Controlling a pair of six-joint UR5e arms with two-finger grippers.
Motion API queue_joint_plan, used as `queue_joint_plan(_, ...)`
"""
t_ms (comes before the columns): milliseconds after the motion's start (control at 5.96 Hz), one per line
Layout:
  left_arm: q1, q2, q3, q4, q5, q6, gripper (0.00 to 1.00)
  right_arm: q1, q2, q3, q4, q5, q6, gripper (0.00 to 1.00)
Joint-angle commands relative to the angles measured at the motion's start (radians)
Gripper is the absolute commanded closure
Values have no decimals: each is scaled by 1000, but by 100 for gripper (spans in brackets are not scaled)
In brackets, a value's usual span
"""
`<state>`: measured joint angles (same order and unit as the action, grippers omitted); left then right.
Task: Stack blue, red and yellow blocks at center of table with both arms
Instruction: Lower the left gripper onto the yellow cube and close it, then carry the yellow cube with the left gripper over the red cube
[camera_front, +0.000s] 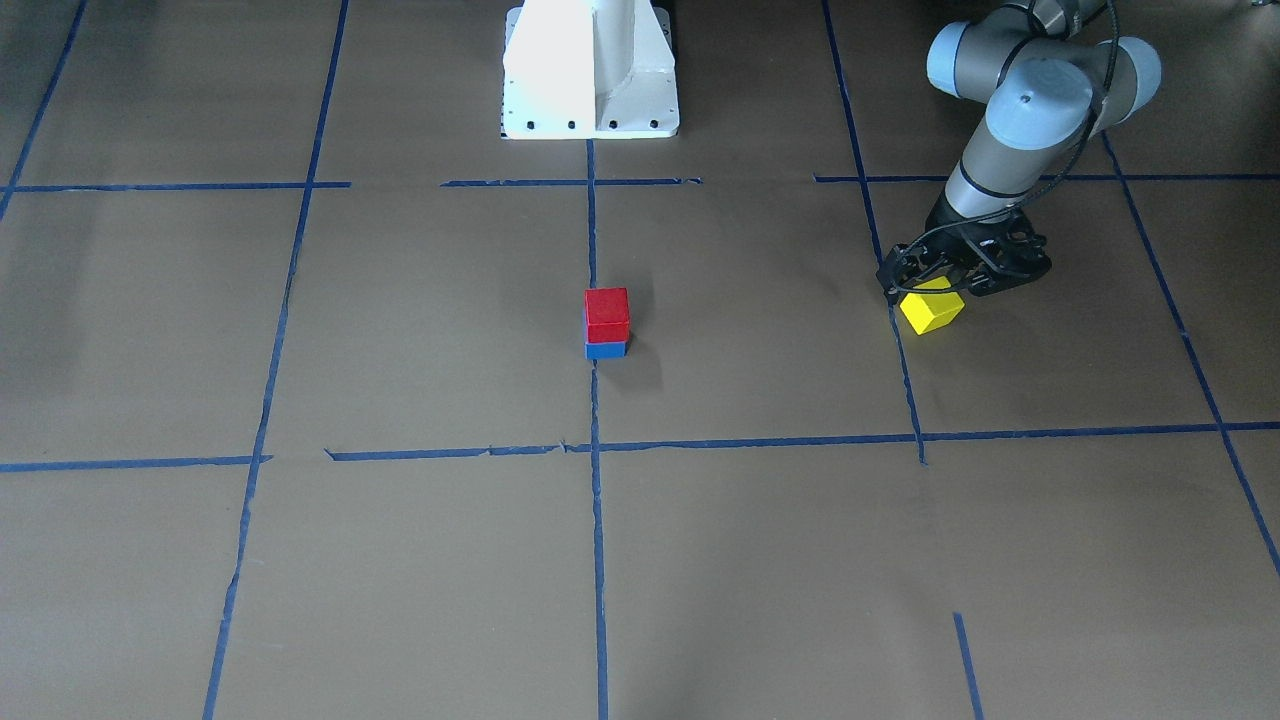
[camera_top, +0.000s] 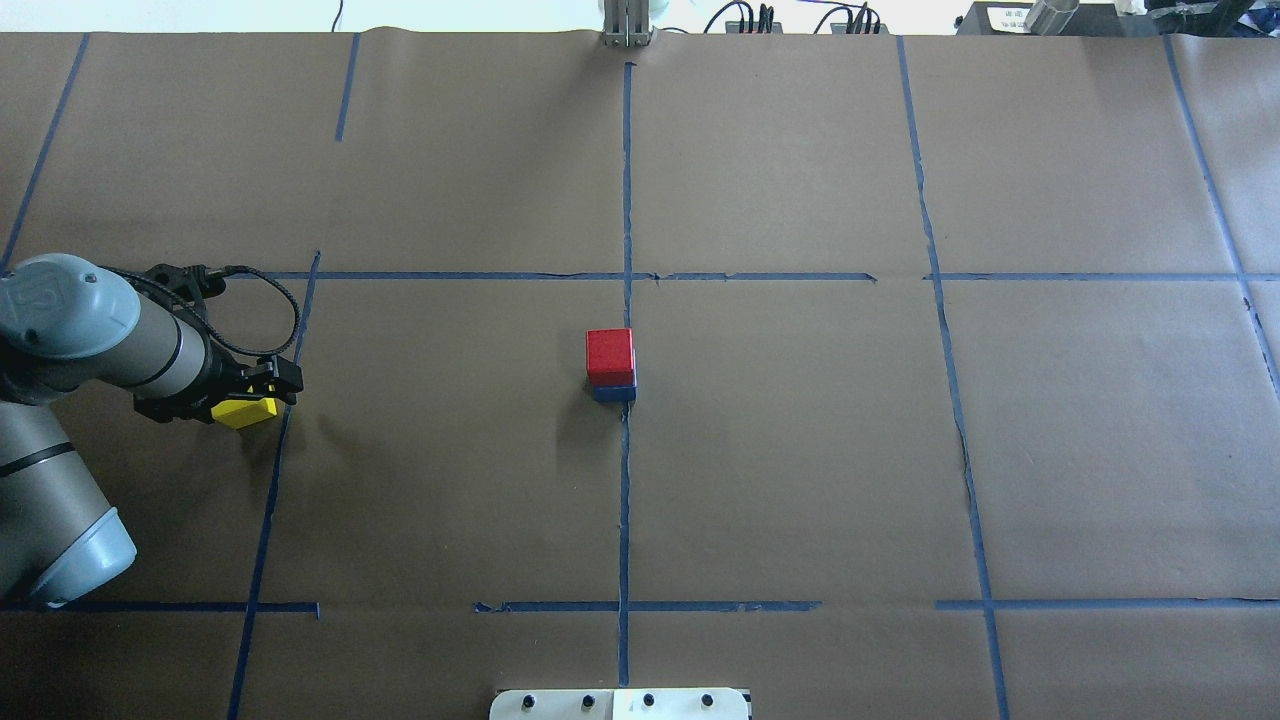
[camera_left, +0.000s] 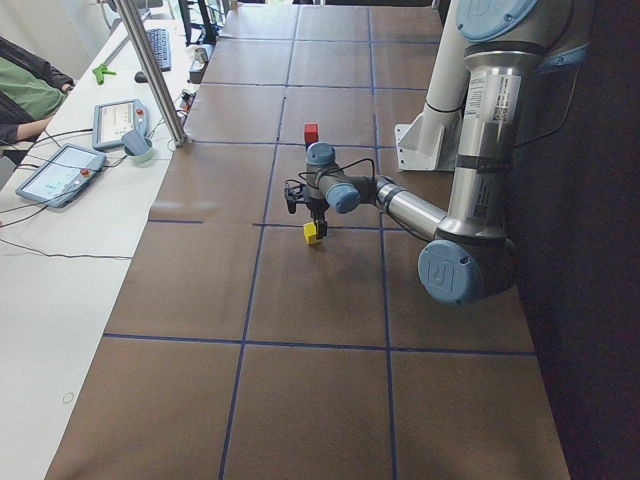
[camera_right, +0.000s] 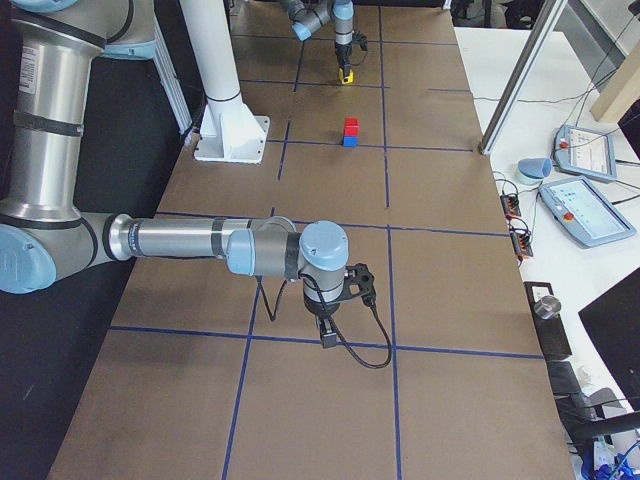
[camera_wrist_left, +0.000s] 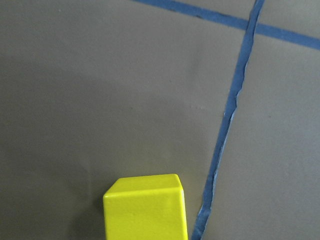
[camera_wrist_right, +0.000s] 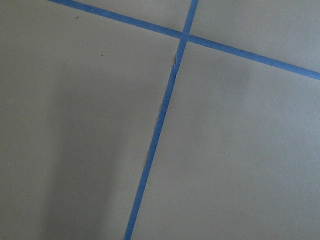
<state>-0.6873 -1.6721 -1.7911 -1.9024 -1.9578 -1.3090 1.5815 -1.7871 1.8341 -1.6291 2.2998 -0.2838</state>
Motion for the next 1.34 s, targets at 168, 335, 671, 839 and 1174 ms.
queue_joint_plan(168,2,-1,9,8,-4,60,96,0,0,1,0,0,2,0)
queue_joint_plan(335,0,-3,-14,16,-4,76,99,0,0,1,0,1,2,0)
queue_joint_plan(671,8,-222,-51,235,0,80,100,0,0,1,2,1,2,0)
queue_joint_plan(839,62,-367,-45,317,6,126,100,0,0,1,0,1,2,0)
queue_joint_plan(1174,103,-539,8,319,51,154,100,0,0,1,0,1,3,0)
